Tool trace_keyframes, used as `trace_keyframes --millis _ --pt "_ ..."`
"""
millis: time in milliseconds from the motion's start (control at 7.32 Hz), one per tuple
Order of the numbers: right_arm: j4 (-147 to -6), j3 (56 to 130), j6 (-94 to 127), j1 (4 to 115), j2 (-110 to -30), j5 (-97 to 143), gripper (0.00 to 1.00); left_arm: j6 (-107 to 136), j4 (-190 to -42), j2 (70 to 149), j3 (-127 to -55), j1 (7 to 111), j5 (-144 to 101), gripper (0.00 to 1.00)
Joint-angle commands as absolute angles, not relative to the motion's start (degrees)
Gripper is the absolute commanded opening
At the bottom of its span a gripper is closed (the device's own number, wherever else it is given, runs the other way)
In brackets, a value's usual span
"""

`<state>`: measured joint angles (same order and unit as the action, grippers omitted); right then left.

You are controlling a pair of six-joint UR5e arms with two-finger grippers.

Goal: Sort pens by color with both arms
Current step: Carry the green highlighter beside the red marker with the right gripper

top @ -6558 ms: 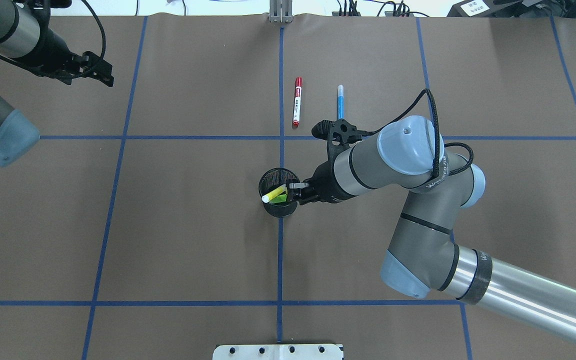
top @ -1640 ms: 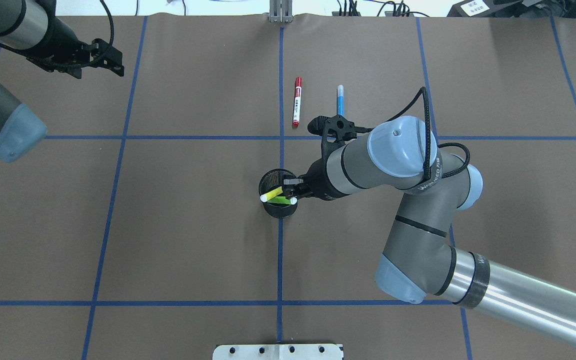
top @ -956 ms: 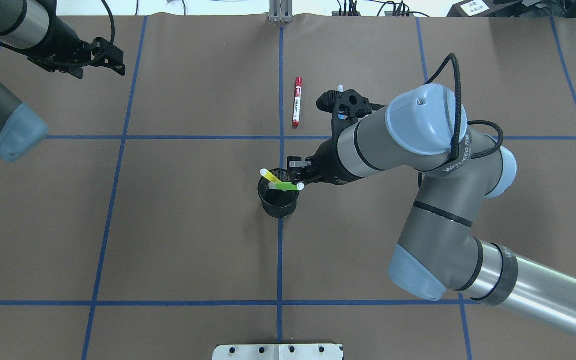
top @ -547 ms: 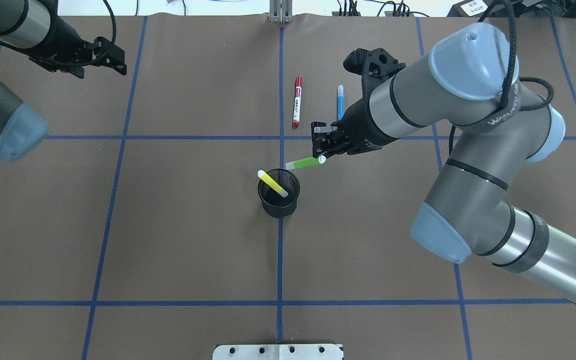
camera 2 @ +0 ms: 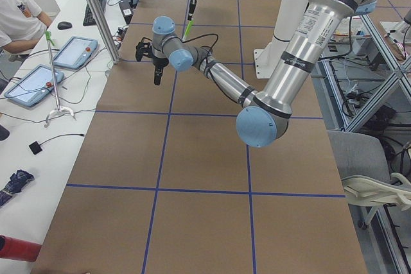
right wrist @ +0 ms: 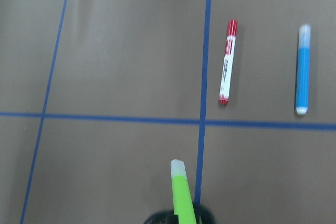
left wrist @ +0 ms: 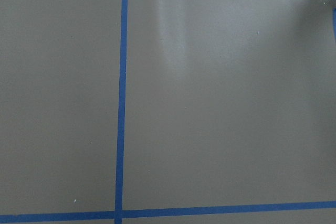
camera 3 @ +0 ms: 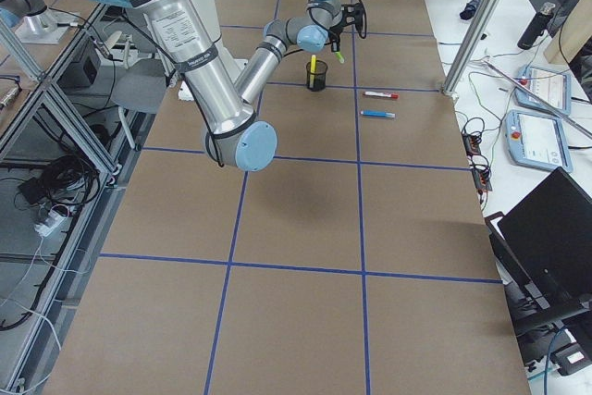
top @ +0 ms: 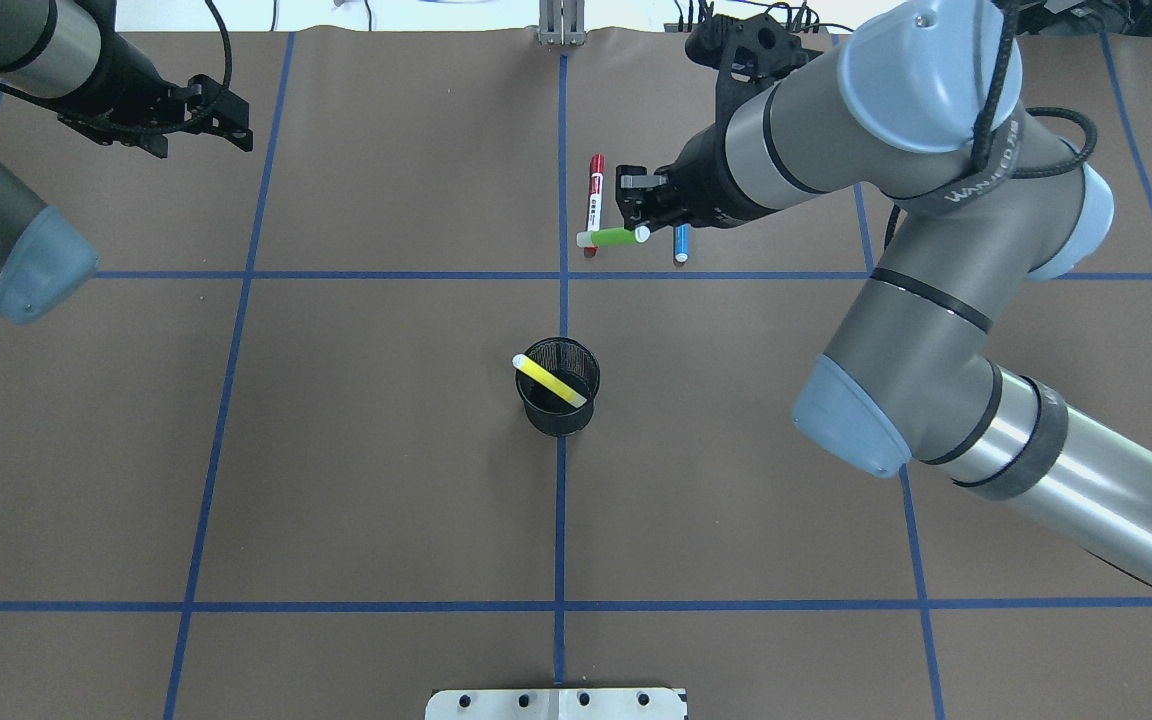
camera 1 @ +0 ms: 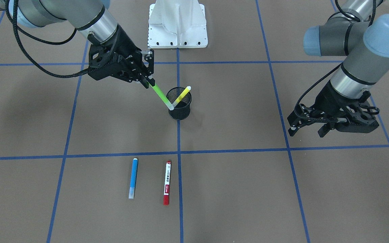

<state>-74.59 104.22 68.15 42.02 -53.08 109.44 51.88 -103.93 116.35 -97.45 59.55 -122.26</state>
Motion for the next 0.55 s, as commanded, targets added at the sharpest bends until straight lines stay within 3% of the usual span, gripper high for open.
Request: trace_keyframes --millis 0,410 --pt "-74.2 93.7 68.3 40.2 -44.2 95.4 0.00 52.6 -103.9 115.8 -98.1 59.7 -122.3 0.98" --pt "-71.9 78.0 75.5 33.9 -34.0 75.6 0.00 53.0 -104.0 115.7 -98.1 59.7 -122.2 0.98"
